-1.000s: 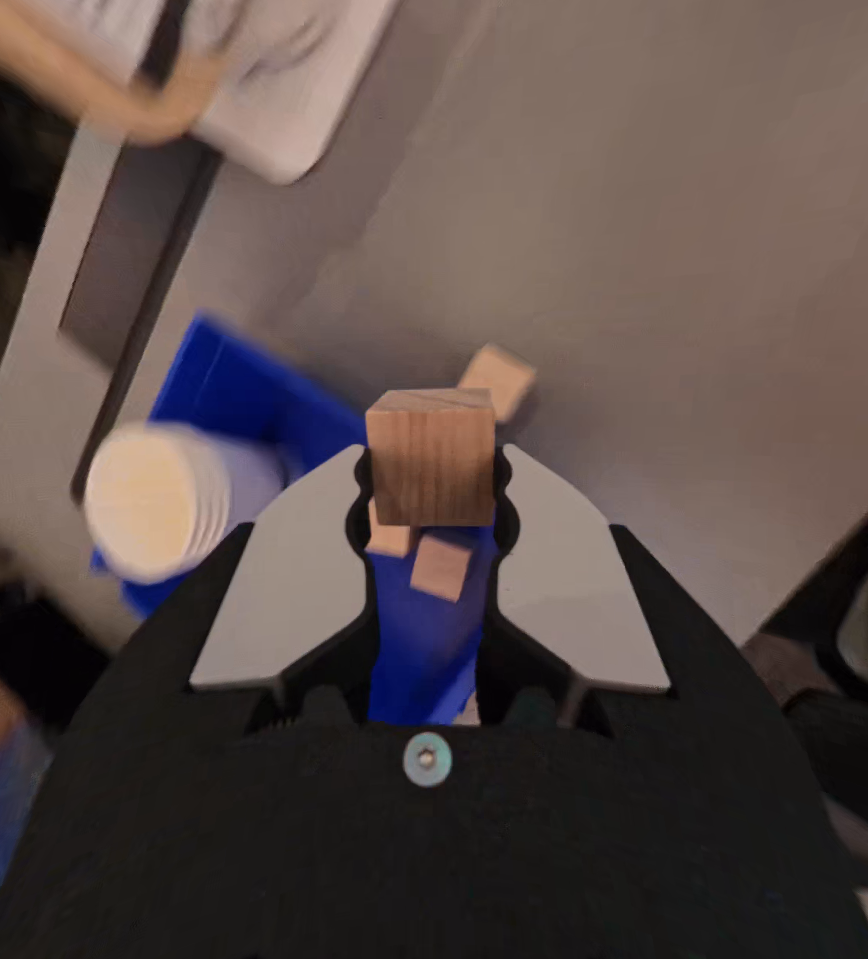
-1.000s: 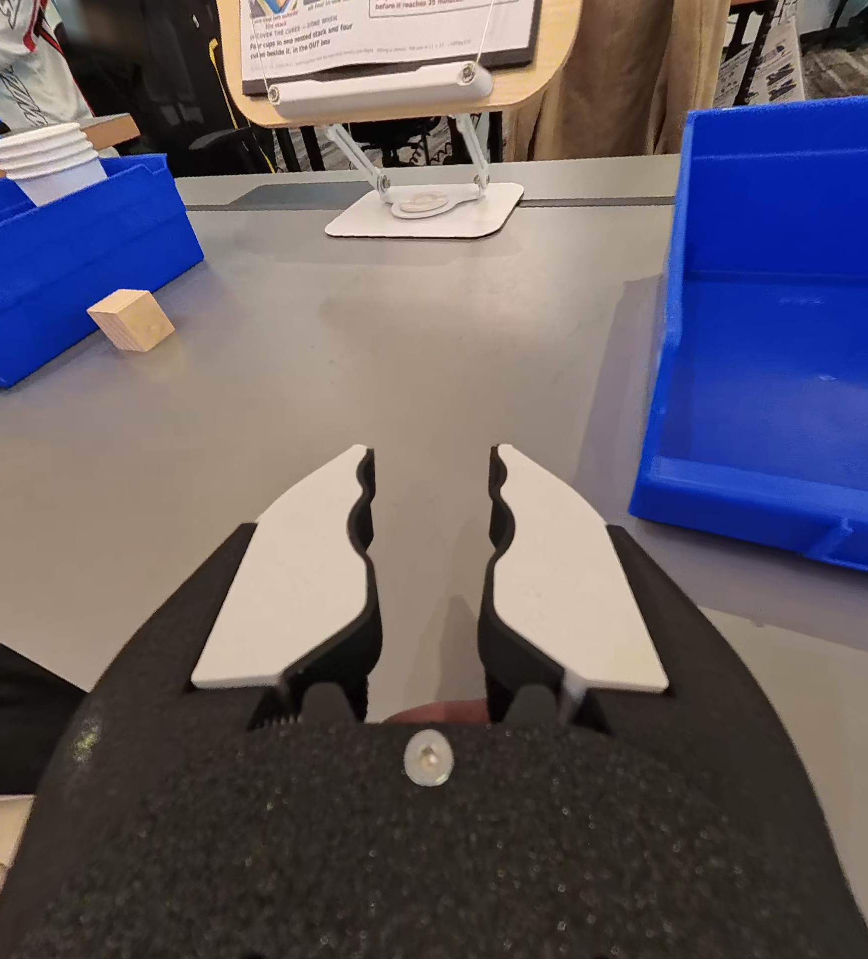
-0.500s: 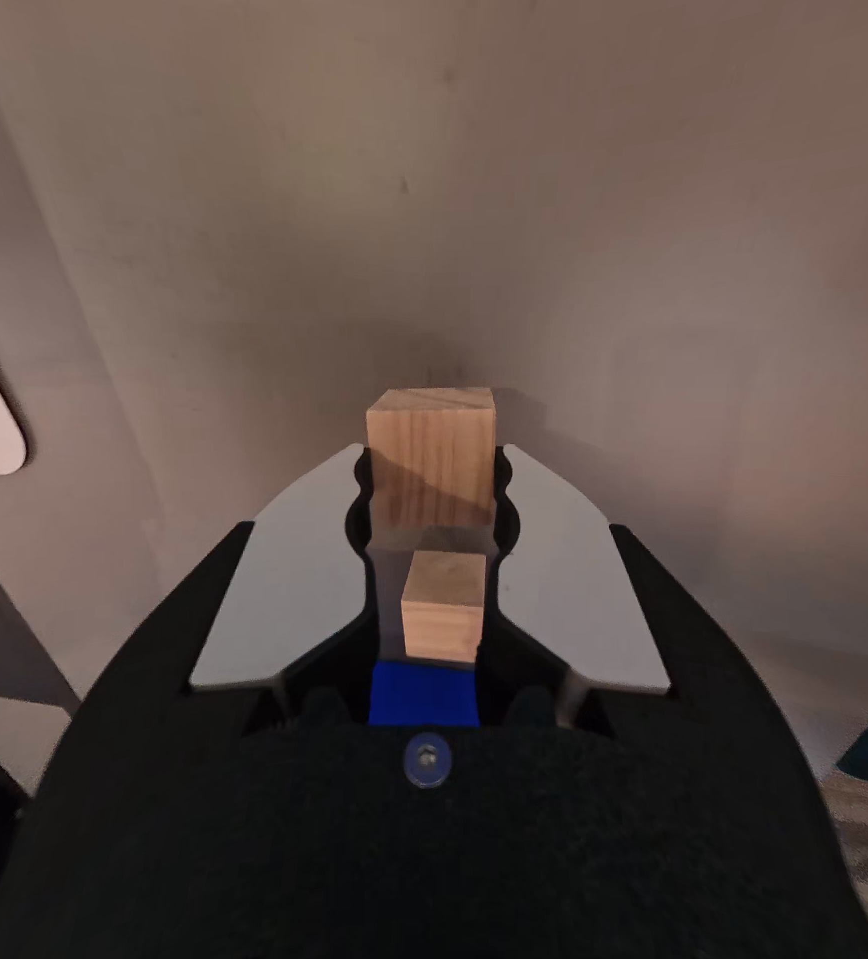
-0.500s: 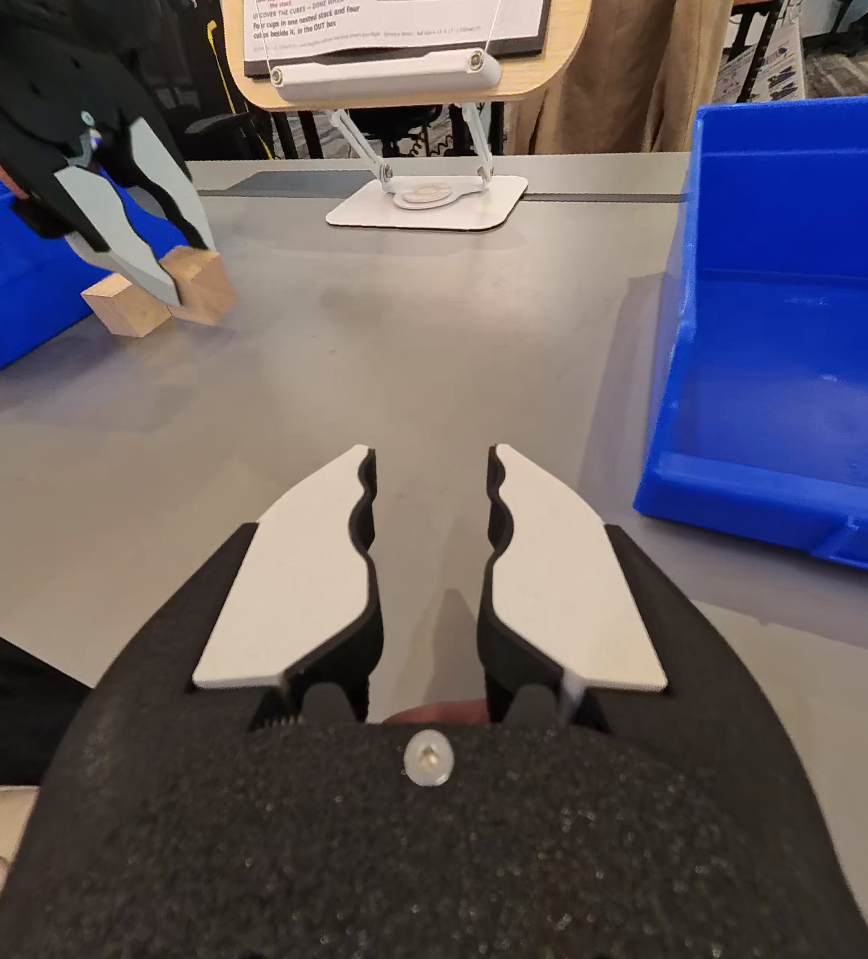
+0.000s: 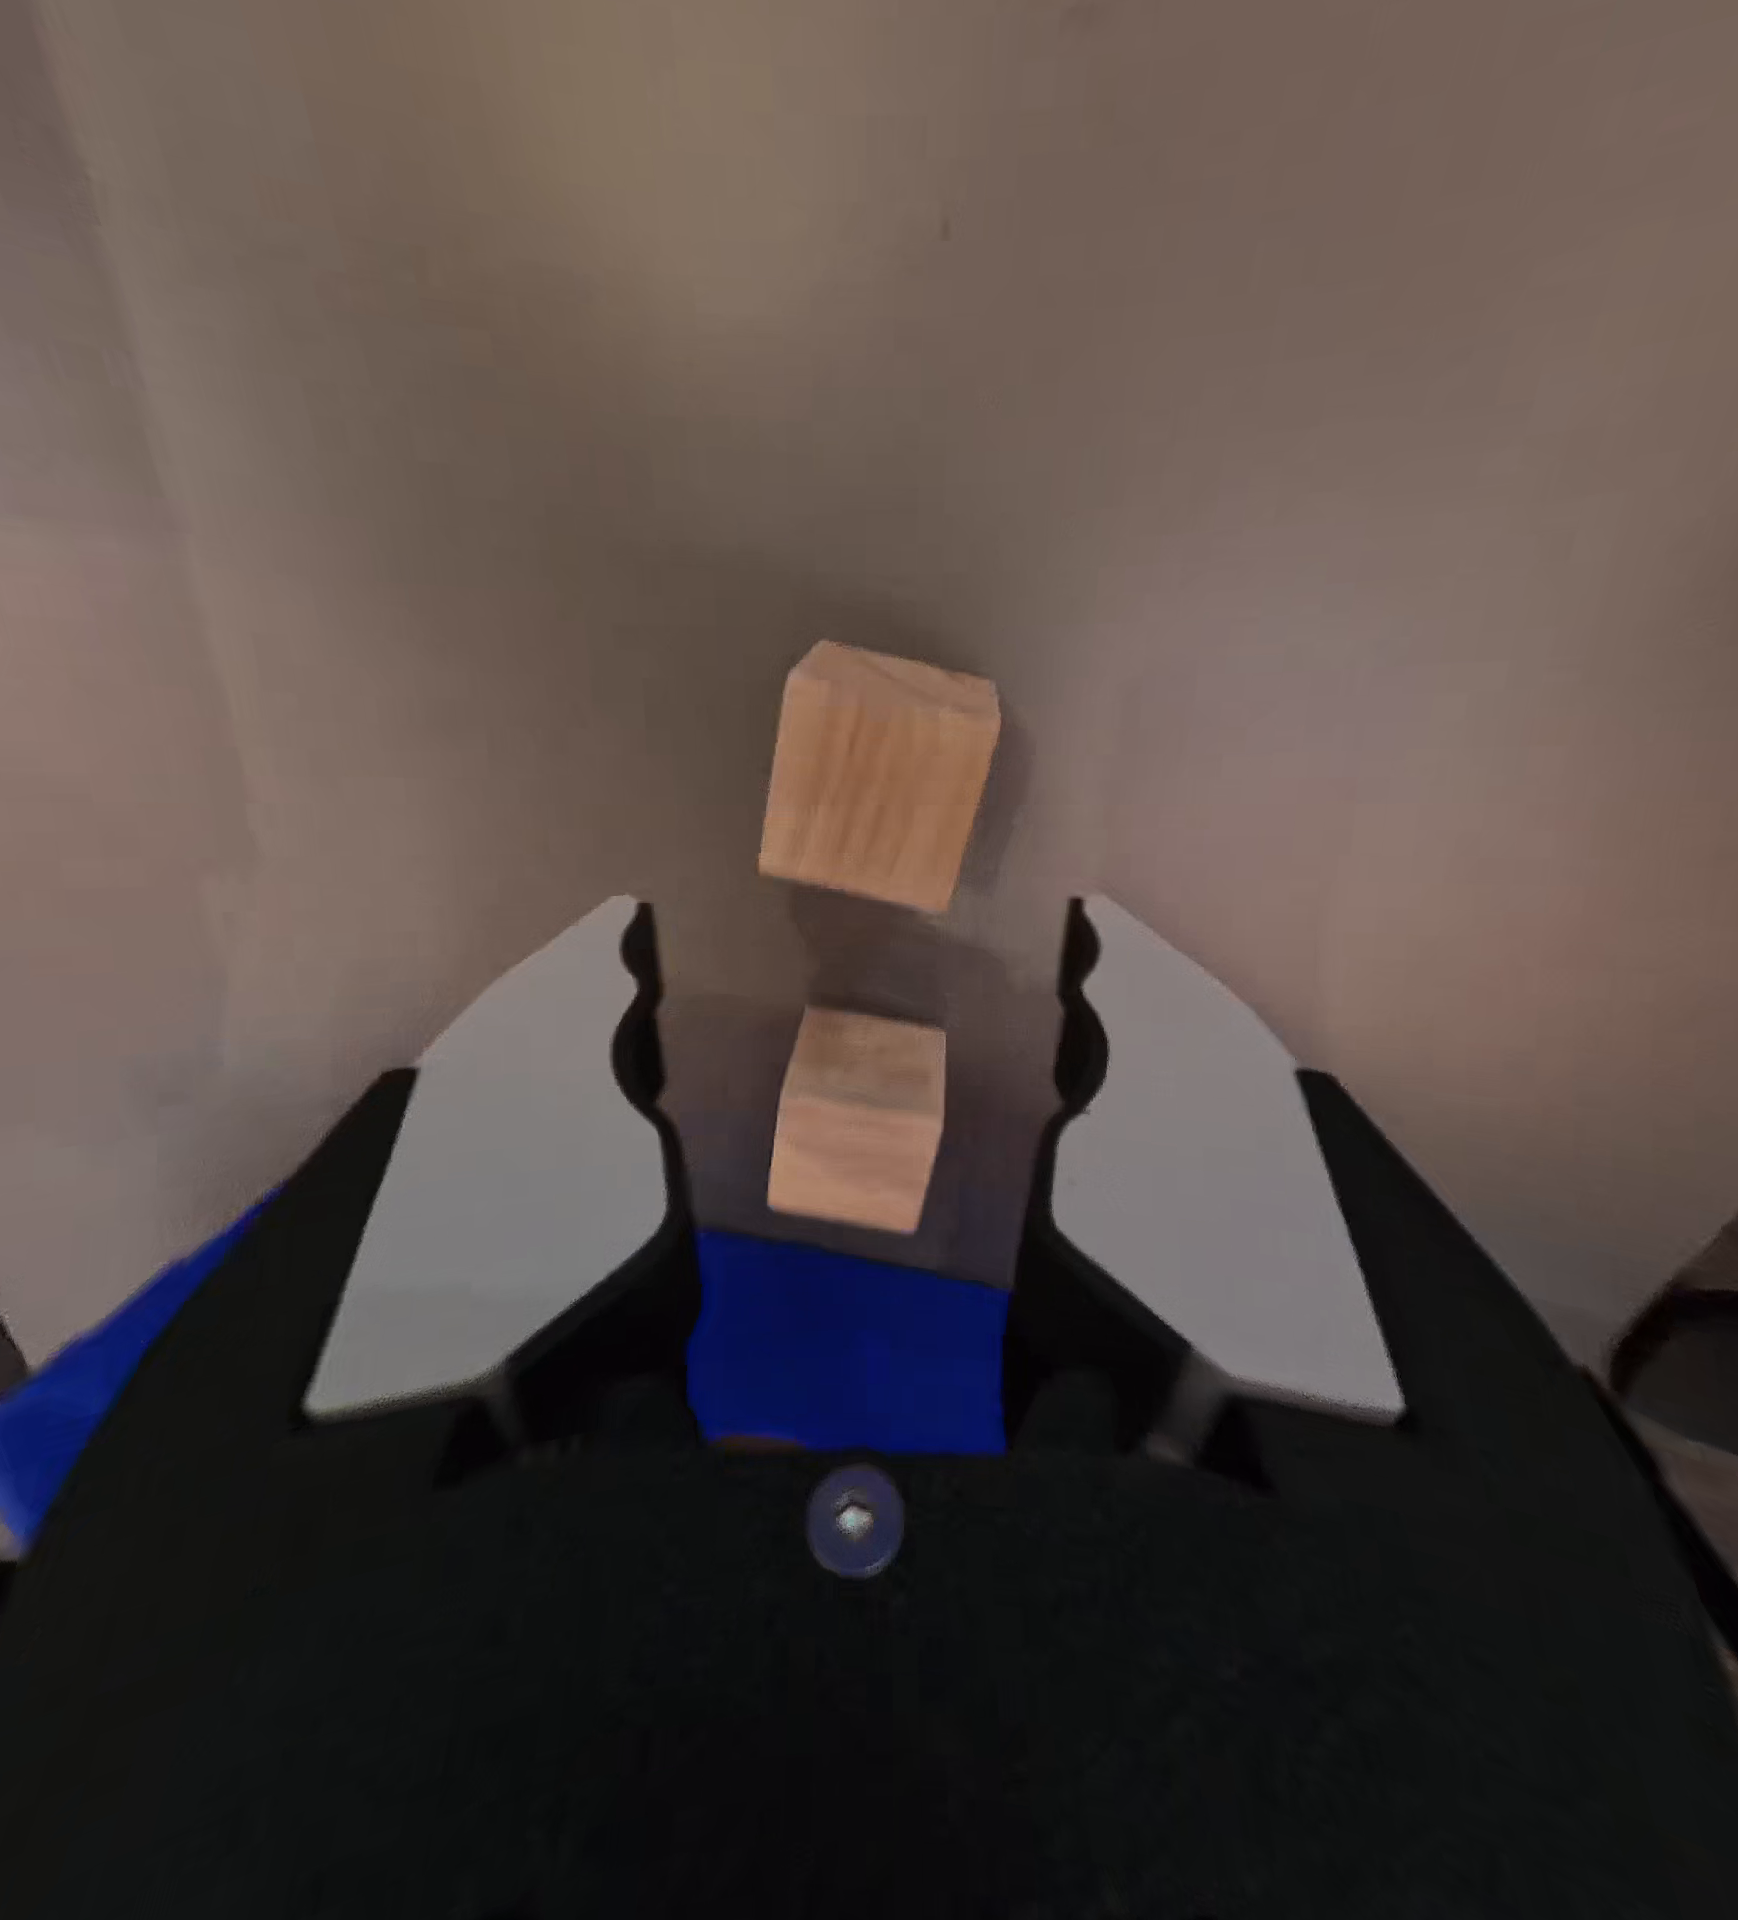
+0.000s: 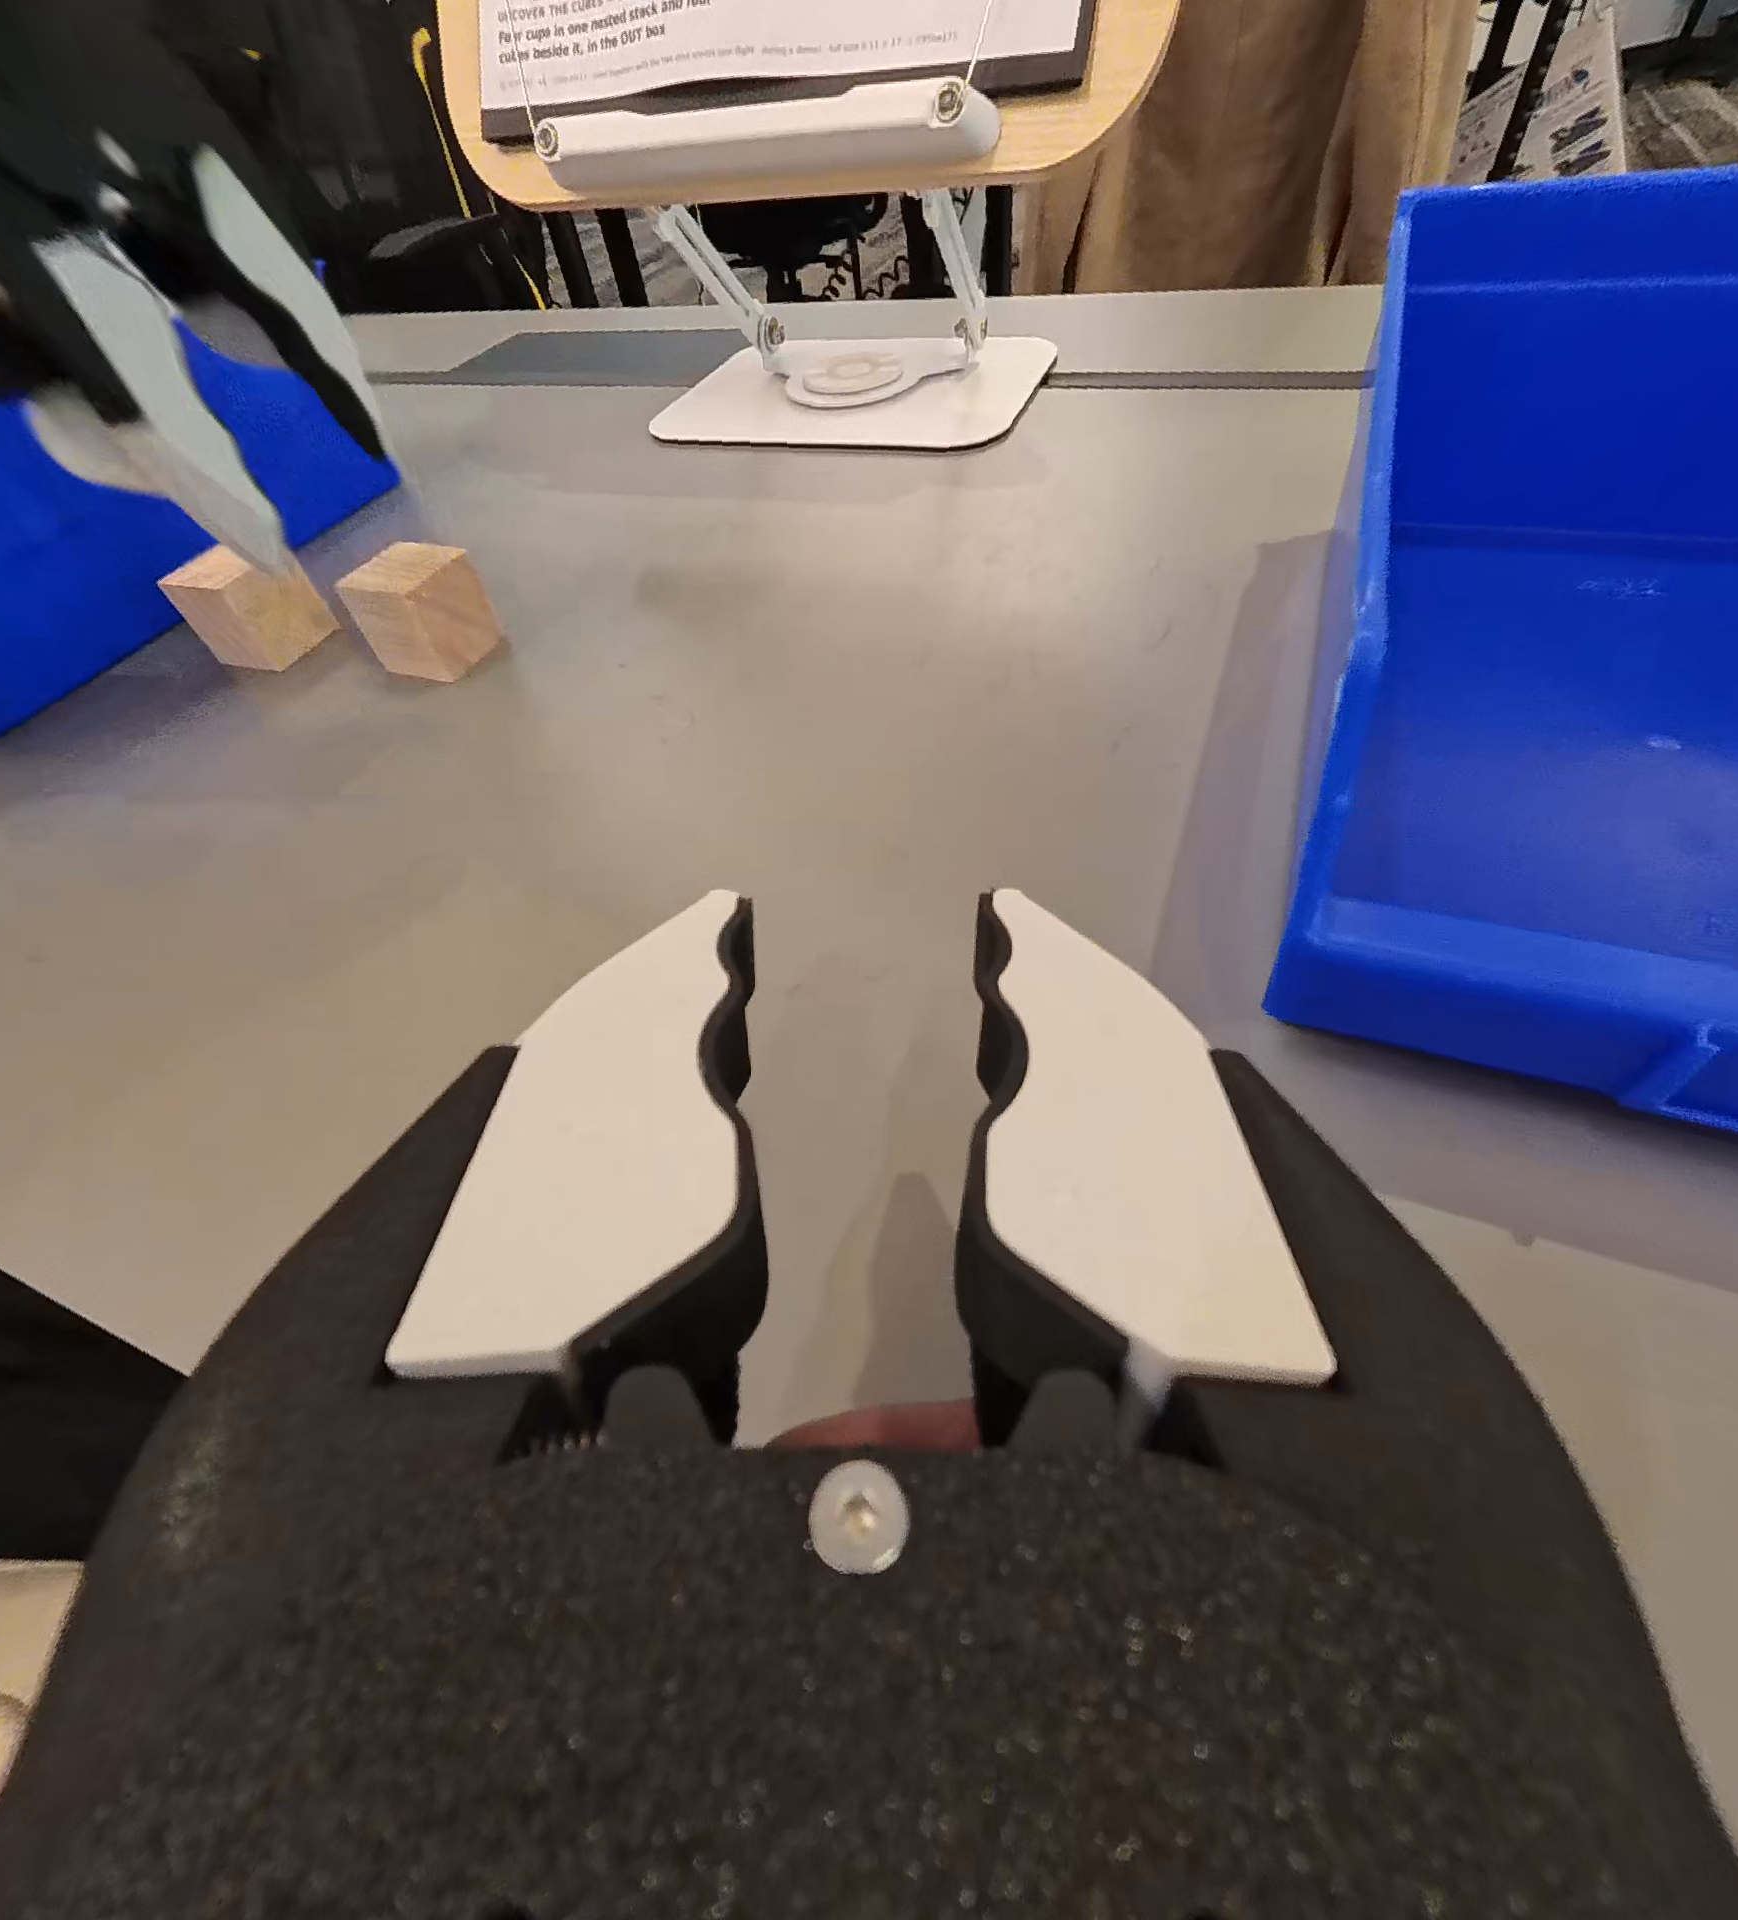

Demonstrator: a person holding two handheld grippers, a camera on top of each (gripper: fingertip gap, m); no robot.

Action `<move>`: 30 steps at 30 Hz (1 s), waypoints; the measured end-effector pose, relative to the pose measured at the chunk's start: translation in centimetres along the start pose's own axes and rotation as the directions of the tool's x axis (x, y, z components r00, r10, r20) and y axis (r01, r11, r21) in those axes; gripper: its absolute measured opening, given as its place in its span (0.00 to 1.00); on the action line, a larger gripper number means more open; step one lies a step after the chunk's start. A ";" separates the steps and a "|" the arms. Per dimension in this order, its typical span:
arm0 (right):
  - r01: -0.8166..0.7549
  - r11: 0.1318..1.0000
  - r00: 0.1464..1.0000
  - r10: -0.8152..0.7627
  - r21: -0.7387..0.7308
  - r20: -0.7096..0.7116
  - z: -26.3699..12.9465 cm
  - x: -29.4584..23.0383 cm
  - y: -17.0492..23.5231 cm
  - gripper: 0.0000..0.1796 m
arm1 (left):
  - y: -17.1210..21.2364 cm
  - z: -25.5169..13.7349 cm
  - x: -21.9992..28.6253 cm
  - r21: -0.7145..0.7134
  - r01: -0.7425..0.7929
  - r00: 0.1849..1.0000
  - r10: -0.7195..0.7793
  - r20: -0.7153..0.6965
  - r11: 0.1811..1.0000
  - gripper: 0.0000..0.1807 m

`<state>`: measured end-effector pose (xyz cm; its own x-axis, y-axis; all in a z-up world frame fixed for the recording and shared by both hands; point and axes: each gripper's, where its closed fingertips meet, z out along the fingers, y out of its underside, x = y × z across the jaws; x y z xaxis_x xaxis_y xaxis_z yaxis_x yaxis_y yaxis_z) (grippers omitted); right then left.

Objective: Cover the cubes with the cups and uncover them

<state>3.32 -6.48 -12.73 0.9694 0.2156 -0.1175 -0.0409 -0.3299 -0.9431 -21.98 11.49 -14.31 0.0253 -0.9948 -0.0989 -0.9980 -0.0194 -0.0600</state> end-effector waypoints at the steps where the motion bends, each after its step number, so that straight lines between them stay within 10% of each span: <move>1: -0.001 1.000 1.000 0.001 0.000 -0.001 0.0 0.1 0.0 0.22 | 0.1 -2.0 -0.2 0.057 0.037 0.999 -0.039 0.031 0.998 0.45; 8: -0.009 1.000 1.000 0.009 -0.004 -0.006 -0.2 0.3 0.1 0.22 | 10.0 -14.8 -3.9 0.468 0.413 0.785 -0.566 0.253 0.781 0.40; 16: 0.034 0.999 0.999 -0.034 -0.016 0.010 0.5 -0.9 0.1 0.22 | 22.3 -2.7 0.8 -0.002 0.589 0.800 -0.582 0.148 0.808 0.45; 25: 0.043 0.999 0.999 -0.043 -0.024 0.001 0.5 -0.6 0.3 0.22 | 22.7 1.5 0.8 -0.036 0.613 0.790 -0.612 0.032 0.789 0.46; 30: 0.039 0.999 0.999 -0.039 -0.024 -0.001 0.5 -0.5 0.3 0.22 | 22.8 1.3 1.9 -0.054 0.565 0.822 -0.568 -0.051 0.823 0.29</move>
<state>2.70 -6.23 -13.09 0.9705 0.2275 -0.0804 0.0026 -0.3431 -0.9393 -44.57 9.26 -17.12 0.5844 -0.8115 0.0029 -0.8103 -0.5837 -0.0512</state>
